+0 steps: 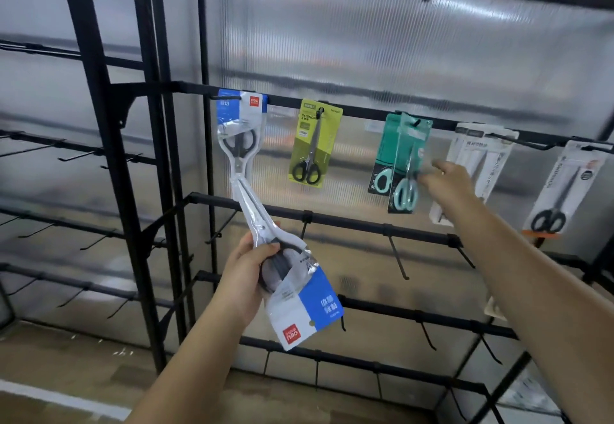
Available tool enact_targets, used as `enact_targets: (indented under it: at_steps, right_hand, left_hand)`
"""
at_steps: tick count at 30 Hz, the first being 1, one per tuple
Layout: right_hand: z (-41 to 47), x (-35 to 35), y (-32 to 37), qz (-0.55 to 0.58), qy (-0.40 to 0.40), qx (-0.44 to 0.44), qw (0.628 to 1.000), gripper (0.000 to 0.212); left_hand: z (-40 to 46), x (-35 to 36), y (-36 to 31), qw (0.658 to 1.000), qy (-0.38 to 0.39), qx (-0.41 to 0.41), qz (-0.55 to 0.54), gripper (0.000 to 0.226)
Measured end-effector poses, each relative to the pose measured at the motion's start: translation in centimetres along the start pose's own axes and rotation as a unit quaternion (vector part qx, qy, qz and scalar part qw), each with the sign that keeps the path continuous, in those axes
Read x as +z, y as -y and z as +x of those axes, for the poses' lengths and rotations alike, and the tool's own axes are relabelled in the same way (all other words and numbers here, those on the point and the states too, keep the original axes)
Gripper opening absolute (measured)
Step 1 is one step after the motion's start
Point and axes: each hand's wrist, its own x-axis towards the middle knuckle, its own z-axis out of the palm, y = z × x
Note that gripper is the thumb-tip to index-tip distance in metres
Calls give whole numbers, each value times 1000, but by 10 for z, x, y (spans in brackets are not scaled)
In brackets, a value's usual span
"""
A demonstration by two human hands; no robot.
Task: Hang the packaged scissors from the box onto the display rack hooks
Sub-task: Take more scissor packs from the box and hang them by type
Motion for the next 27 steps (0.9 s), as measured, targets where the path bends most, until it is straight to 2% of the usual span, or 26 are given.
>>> enact_targets:
  at_steps: [2, 3, 5, 6, 8, 10, 12, 15, 18, 20, 24, 27]
  right_hand:
    - [-20, 7, -8, 12, -12, -6, 1000, 46]
    - [-32, 12, -12, 18, 16, -17, 1000, 40]
    - [-62, 25, -20, 48, 145, -10, 988, 25]
    - [-79, 32, -22, 66, 229, 6, 971, 25]
    - [-108, 44, -24, 75, 360, 32, 929, 40]
    - [-132, 58, -25, 85, 431, 41, 897, 40]
    - [-149, 74, -25, 139, 461, 66, 874, 27]
    - [-166, 94, -22, 254, 410, 96, 871, 6]
    - [-163, 102, -13, 353, 299, 118, 879, 3]
    - [-155, 104, -4, 405, 249, 121, 871, 9]
    - [-143, 119, 37, 441, 215, 89, 867, 14]
    - [-125, 136, 80, 376, 181, 11, 909, 15]
  left_hand:
    - [1, -1, -1, 998, -33, 27, -40, 27]
    - [1, -3, -2, 997, -47, 39, -56, 28]
    - [-2, -6, -4, 992, -65, 58, -86, 27]
    - [-3, -8, -4, 991, -71, 62, -100, 29]
    - [-4, -9, -4, 988, -88, 60, -113, 36]
    - [-4, -8, -3, 986, -98, 58, -124, 40]
    - [-3, -5, -1, 983, -102, 56, -139, 39]
    - [-3, 1, 1, 980, -95, 47, -170, 37]
    - [-1, 2, 2, 972, -102, 38, -206, 22]
    - [0, 3, 3, 962, -117, 26, -244, 16]
    - [3, 3, 0, 955, -117, -8, -272, 12]
    - [9, -4, -8, 971, -111, -80, -198, 20]
